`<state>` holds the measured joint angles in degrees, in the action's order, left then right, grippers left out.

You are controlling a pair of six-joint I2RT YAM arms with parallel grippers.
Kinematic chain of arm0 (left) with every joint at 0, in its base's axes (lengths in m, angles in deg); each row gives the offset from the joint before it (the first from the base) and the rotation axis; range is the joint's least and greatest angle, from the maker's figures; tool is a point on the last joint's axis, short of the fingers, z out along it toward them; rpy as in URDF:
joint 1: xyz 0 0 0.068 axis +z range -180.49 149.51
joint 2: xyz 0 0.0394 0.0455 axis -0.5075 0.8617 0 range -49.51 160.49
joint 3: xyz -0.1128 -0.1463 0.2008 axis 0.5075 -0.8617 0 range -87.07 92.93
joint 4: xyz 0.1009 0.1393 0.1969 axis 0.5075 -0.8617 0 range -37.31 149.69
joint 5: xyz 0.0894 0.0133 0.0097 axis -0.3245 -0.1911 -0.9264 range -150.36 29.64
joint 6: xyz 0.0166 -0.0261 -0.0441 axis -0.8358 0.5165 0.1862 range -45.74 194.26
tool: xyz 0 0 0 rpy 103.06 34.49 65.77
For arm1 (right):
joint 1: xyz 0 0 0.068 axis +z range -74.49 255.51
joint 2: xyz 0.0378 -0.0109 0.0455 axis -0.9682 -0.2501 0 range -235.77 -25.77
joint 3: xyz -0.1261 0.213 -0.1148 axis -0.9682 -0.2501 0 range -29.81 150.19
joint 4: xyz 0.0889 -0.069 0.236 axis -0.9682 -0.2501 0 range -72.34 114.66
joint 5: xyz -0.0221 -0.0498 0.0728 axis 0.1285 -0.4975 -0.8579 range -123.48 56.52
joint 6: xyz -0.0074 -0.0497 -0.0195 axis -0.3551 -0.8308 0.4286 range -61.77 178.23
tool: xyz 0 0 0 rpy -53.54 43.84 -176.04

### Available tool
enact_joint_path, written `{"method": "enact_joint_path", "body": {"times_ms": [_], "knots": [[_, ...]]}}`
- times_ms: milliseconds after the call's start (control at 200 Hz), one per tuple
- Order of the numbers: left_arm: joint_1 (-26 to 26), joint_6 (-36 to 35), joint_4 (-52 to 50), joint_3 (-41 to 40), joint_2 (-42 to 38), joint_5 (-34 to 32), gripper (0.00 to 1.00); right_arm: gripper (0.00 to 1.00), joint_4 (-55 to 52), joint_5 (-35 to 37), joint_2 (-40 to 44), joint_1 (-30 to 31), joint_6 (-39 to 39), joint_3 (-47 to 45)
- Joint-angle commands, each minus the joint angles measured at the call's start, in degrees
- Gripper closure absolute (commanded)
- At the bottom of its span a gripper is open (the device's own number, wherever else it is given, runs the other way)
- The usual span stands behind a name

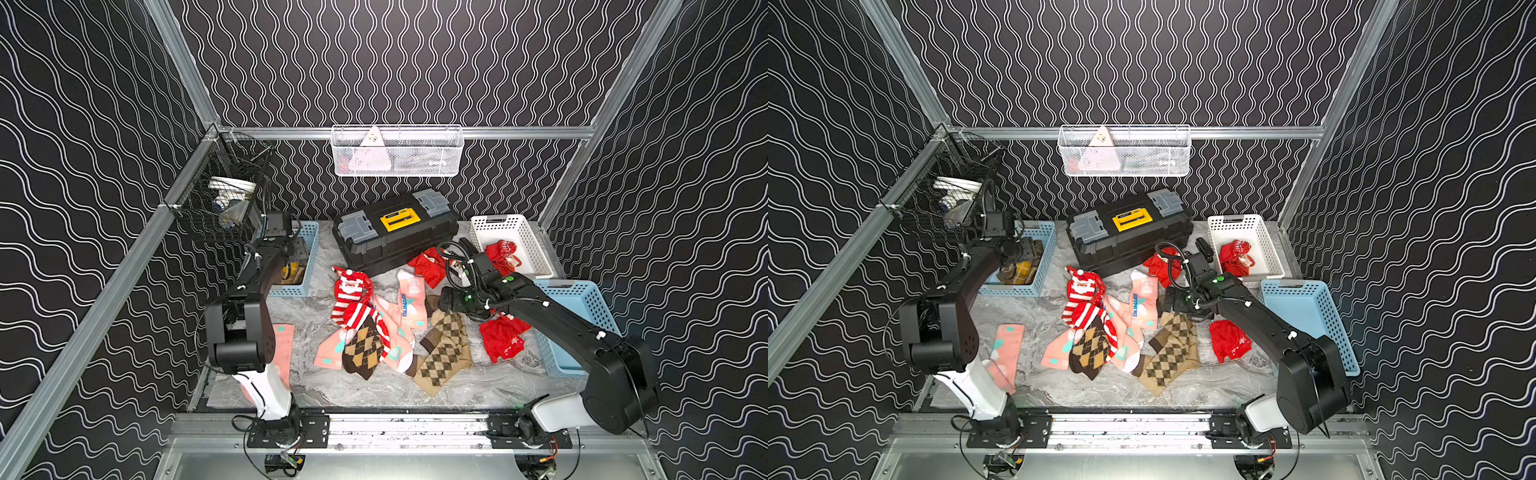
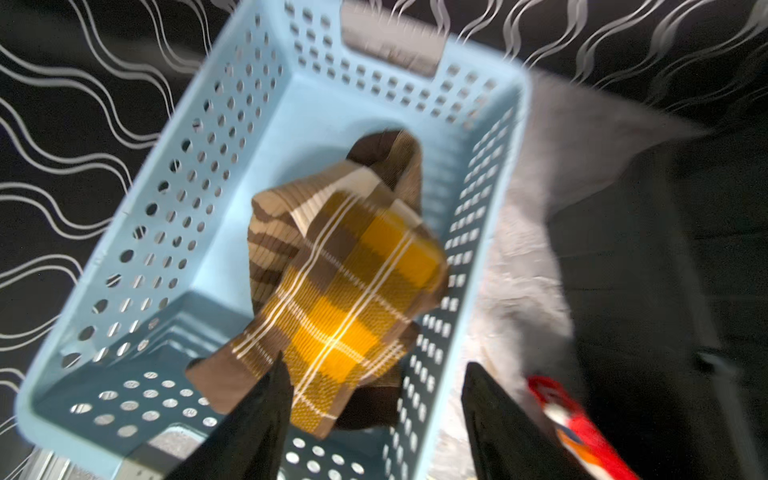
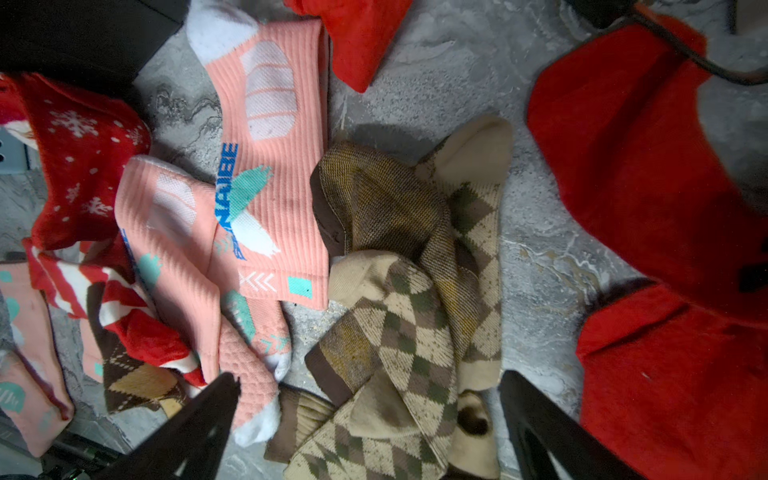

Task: Sort the socks into the basket by color
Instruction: Place the sock in the bin, then pick up the sock at the center of the board.

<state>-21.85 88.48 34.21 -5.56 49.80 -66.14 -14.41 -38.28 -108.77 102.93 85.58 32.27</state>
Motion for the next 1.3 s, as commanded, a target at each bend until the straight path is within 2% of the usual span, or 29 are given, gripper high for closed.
{"method": "enact_joint_path", "body": {"times_ms": [0,155,260,345,400,435,610,866,1056,1136,1211,1296], "knots": [[-0.18,3.05,0.68,-1.22,-4.10,4.89,0.29,0.01,-1.53,0.67,0.19,0.09,0.02,-0.06],[-3.54,4.31,0.03,-4.11,-9.48,7.57,0.29,0.06,0.19,3.48,-0.66,0.09,0.50,-0.56],[-7.29,5.31,0.39,-7.12,-13.33,7.90,0.29,0.16,0.66,6.69,-2.78,-0.02,0.06,0.77],[-10.75,5.99,0.14,-8.88,-15.86,7.75,0.29,0.22,-1.83,12.42,-5.84,-0.50,0.94,2.37],[-12.69,6.62,0.25,-10.11,-17.57,8.17,0.29,0.22,-1.78,14.28,-7.05,-0.98,1.52,2.41],[-13.76,7.02,0.46,-10.96,-18.68,8.46,0.29,0.22,-1.27,14.55,-7.61,-3.87,1.77,2.43],[-18.93,9.87,1.94,-16.60,-24.46,11.07,0.29,0.17,-1.44,16.85,-10.17,-10.43,2.01,4.43],[-24.69,13.38,2.91,-23.37,-31.09,13.79,0.29,0.14,-3.29,21.67,-10.08,-14.14,1.64,4.51],[-27.31,14.72,3.97,-25.76,-32.77,14.56,0.29,0.13,-2.09,21.88,-13.27,-16.19,2.09,3.13],[-27.93,14.70,3.97,-26.06,-32.43,14.92,0.29,0.18,-0.74,20.52,-14.97,-16.60,2.00,3.16],[-28.32,14.61,3.68,-26.23,-32.38,14.67,0.29,0.27,-0.78,19.37,-16.71,-16.70,2.00,3.37],[-28.34,14.70,3.69,-26.88,-32.90,14.41,0.29,0.54,0.01,18.56,-16.23,-16.67,2.29,3.14]]}}
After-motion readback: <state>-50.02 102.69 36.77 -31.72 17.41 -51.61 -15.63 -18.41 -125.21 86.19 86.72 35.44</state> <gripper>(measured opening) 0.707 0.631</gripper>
